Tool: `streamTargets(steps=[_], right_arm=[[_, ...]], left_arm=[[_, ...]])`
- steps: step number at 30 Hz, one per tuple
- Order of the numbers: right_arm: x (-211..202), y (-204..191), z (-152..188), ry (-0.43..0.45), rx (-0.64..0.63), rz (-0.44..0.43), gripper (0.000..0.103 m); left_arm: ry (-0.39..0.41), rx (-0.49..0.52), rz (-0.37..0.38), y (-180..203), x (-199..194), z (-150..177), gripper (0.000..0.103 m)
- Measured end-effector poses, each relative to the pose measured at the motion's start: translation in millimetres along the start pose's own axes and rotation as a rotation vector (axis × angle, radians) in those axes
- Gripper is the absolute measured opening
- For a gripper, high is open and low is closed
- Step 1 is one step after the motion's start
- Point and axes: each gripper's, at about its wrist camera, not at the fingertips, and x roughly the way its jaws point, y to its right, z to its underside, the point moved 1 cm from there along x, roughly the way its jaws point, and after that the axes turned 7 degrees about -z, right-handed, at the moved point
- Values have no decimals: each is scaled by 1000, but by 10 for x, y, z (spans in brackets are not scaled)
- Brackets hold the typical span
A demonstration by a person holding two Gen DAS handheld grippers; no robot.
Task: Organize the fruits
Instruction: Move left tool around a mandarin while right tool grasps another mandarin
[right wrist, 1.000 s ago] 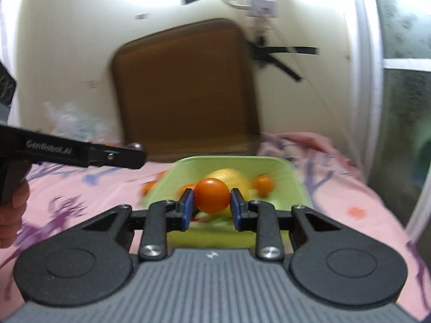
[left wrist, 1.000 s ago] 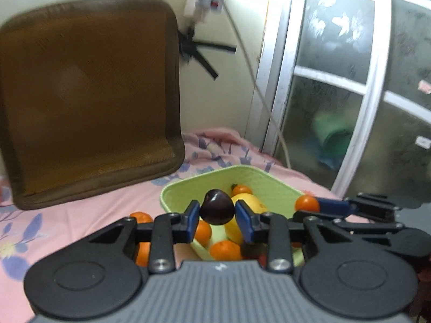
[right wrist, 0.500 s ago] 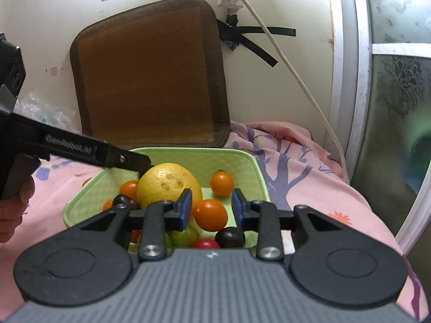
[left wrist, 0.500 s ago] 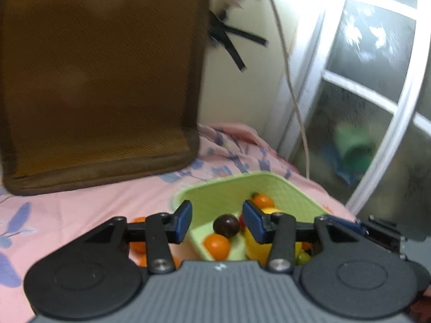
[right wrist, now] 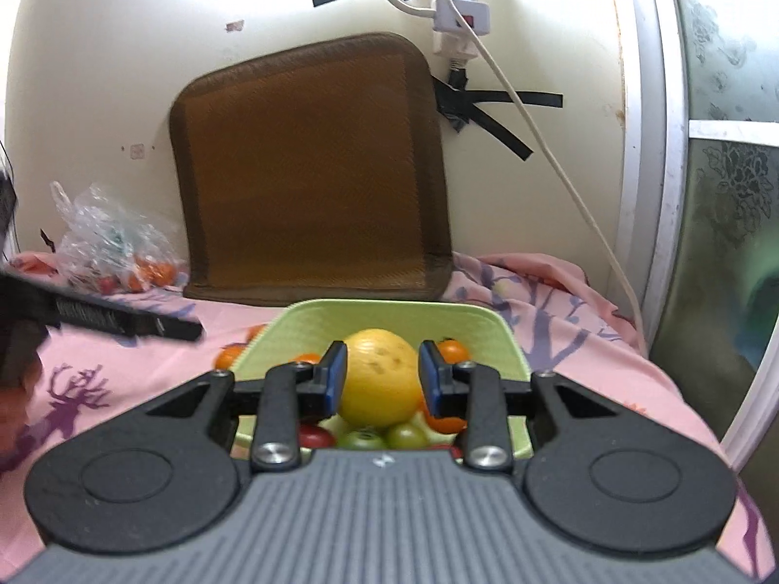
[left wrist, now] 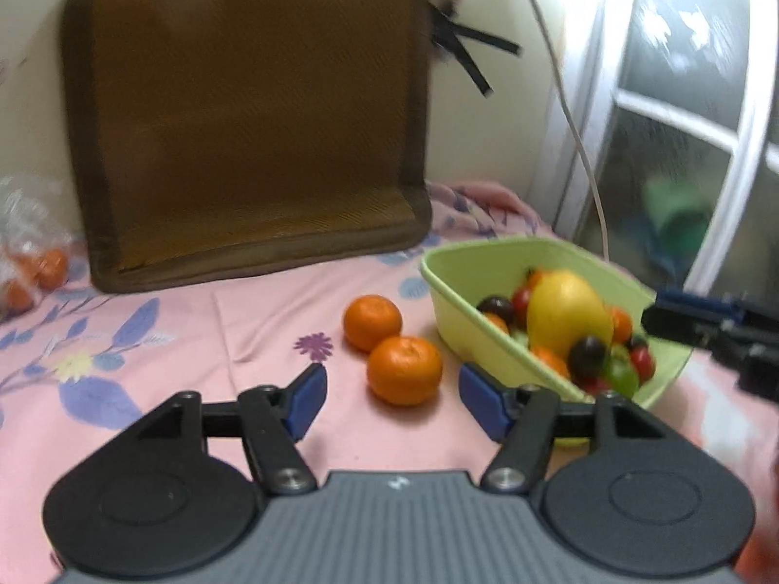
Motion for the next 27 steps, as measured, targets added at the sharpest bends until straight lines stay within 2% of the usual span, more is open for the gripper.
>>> streamTargets(steps=[2, 5, 7, 9, 10, 14, 16, 19, 21, 24, 27], right_arm=[[-8, -49, 16, -6, 9, -4, 35], [-13, -102, 19, -19, 0, -5, 35], [-5, -118, 1, -25, -16, -1, 35], [10, -130, -36, -29, -33, 1, 35], [25, -139, -65, -29, -40, -1, 35], [168, -189, -277, -29, -75, -46, 35], [332, -267, -441, -50, -120, -101, 35], [767, -446, -684, -169, -212, -232, 35], [1138, -593, -751, -300, -292, -299, 35], [1657, -776, -710, -500, -402, -349, 35], [1993, -878, -648, -609, -498, -315, 35]], left_arm=[[-12, 54, 3, 57, 105, 22, 61], [-43, 54, 53, 52, 205, -16, 59], [-14, 87, 22, 73, 239, -62, 58], [-22, 110, 17, 77, 309, -77, 47], [-32, 102, 48, 67, 320, -71, 42], [-17, 130, 18, 81, 166, 9, 42], [-19, 124, 8, 48, 12, 67, 42], [-29, 83, -10, -67, -259, 209, 42], [-24, 71, -41, -144, -421, 333, 42], [-16, 39, -71, -293, -618, 524, 42], [6, 0, -53, -392, -699, 583, 42]])
